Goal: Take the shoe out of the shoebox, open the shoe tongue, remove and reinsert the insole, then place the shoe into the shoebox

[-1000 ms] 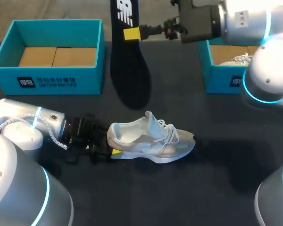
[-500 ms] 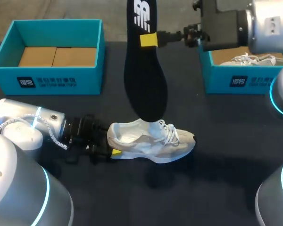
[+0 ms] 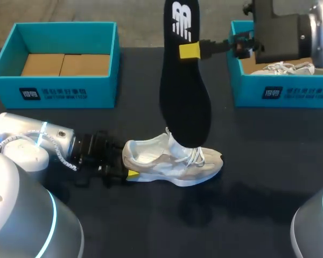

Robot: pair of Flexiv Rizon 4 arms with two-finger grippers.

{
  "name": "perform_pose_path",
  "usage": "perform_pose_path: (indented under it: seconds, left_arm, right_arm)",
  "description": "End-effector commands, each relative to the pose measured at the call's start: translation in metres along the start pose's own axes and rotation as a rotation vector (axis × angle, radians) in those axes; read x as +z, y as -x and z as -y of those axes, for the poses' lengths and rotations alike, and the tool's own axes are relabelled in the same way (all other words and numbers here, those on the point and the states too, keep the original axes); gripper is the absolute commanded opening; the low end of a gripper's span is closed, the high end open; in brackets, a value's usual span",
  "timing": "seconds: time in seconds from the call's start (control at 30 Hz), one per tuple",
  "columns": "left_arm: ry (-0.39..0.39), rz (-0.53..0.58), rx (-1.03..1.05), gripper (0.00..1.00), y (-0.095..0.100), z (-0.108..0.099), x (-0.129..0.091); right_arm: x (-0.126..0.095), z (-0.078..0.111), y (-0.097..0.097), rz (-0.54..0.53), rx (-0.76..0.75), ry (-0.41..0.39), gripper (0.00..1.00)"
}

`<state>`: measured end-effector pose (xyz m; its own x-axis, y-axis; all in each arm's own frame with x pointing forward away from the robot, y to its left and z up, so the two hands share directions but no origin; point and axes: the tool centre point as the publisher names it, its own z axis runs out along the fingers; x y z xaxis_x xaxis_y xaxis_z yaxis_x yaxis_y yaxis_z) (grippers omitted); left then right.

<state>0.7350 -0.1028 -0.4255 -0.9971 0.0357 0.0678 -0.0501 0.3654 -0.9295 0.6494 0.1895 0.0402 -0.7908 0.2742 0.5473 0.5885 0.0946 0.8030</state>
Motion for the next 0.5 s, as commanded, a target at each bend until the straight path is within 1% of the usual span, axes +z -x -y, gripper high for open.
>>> perform_pose_path:
  seconds: [0.03,0.17,0.5]
  left_arm:
    - [0.001,0.0,0.0,0.0,-0.001,-0.002,0.001]
    - [0.001,0.0,0.0,0.0,-0.001,-0.002,0.001]
    - [0.001,0.0,0.0,0.0,-0.001,-0.002,0.001]
  right_arm:
    - [-0.025,0.01,-0.011,0.011,0.006,0.008,0.0]
    - [-0.034,0.012,-0.016,-0.008,0.009,0.019,0.0]
    - [-0.043,0.016,-0.022,-0.031,0.006,-0.009,0.0]
